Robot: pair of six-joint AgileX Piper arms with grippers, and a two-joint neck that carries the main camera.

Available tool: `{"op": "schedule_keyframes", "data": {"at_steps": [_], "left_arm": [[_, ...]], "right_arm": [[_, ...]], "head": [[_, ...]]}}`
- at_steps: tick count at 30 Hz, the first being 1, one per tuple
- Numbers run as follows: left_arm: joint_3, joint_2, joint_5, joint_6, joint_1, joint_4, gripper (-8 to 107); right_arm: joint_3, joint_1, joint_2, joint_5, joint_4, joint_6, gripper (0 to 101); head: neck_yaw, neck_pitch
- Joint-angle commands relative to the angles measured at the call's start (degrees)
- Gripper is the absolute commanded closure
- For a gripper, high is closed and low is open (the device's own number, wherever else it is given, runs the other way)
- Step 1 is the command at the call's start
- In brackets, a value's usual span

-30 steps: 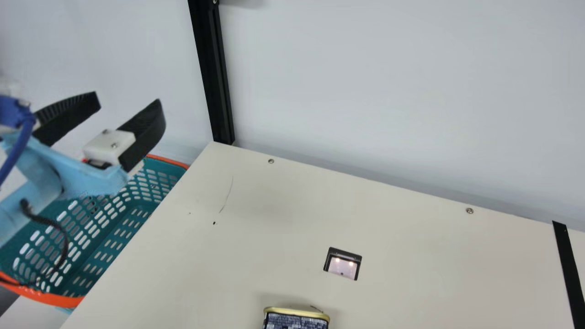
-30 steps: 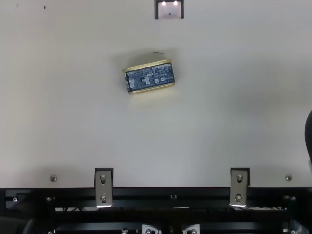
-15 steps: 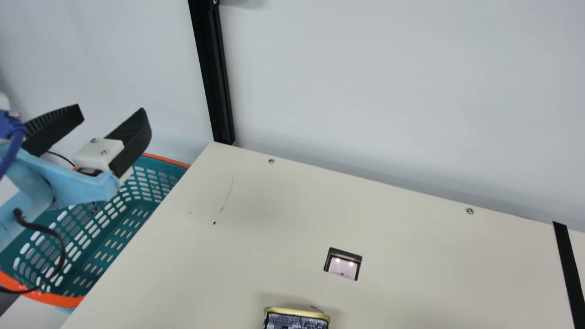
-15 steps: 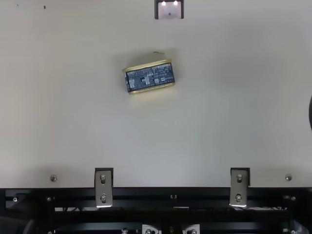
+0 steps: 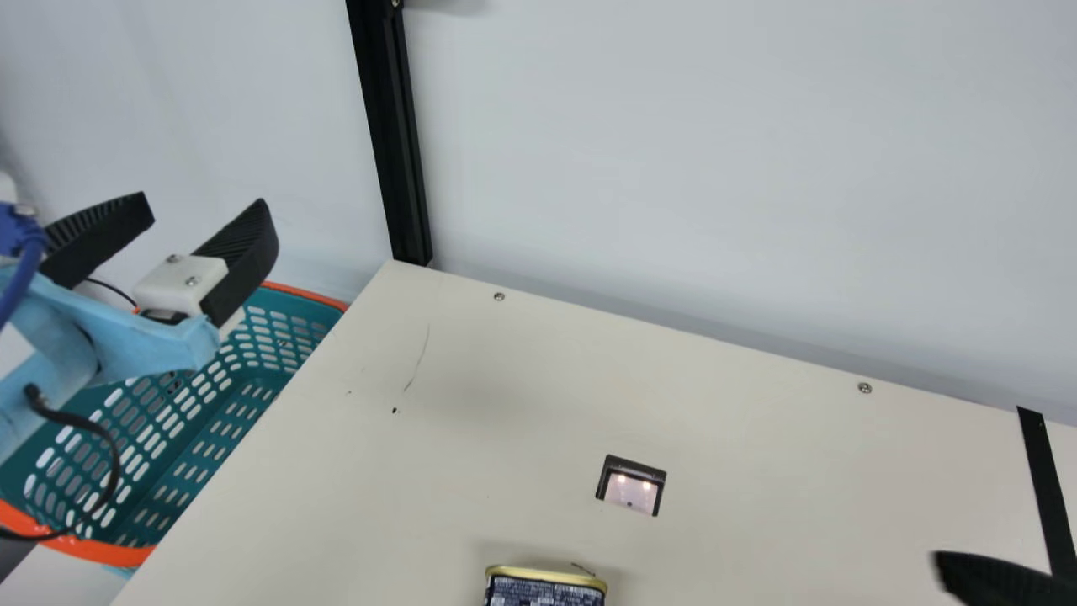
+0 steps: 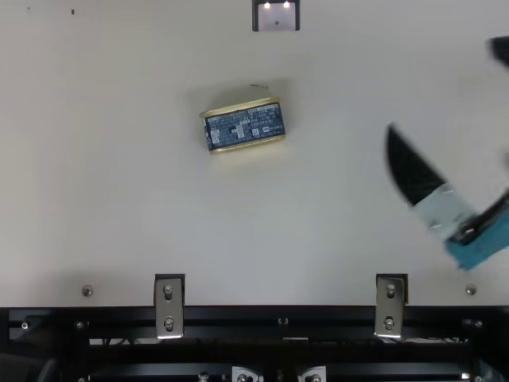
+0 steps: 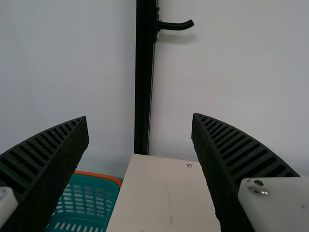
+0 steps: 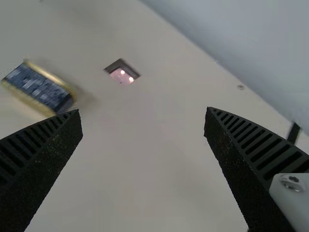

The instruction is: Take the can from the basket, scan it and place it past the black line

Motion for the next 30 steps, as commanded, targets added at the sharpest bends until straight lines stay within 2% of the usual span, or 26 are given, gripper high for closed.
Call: {"op": "schedule_keyframes", "data": {"at_steps": [1, 9, 16, 19, 22, 23, 25, 30], "left_arm": [[0.0, 0.0, 0.0, 0.0, 0.0, 0.0, 9], [0.0, 0.0, 0.0, 0.0, 0.0, 0.0, 9], [0.0, 0.0, 0.0, 0.0, 0.0, 0.0, 9], [0.0, 0.0, 0.0, 0.0, 0.0, 0.0, 9], [0.0, 0.0, 0.0, 0.0, 0.0, 0.0, 9], [0.0, 0.0, 0.0, 0.0, 0.0, 0.0, 9], [0.0, 0.0, 0.0, 0.0, 0.0, 0.0, 9], [0.0, 0.0, 0.0, 0.0, 0.0, 0.0, 9]], "right_arm": [[-1.8, 0.4, 3.4, 3.9, 5.1, -10.5, 0], [-7.9, -5.1, 11.4, 14.2, 15.9, -32.5, 0], [-12.4, -9.4, 17.4, 22.1, 17.1, -45.3, 0], [-13.1, -9.5, 18.9, 23.2, 16.7, -48.3, 0], [-12.8, -9.1, 19.7, 22.7, 16.6, -50.5, 0], [-13.1, -9.2, 19.7, 23.1, 16.4, -48.0, 0], [-12.9, -9.2, 19.8, 22.8, 16.4, -50.1, 0], [-12.9, -9.2, 19.8, 22.7, 16.4, -50.5, 0]], "head": [[-0.3, -1.8], [-0.3, -1.8], [-0.3, -1.8], [-0.3, -1.8], [-0.3, -1.8], [-0.3, -1.8], [-0.3, -1.8], [-0.3, -1.8]]}}
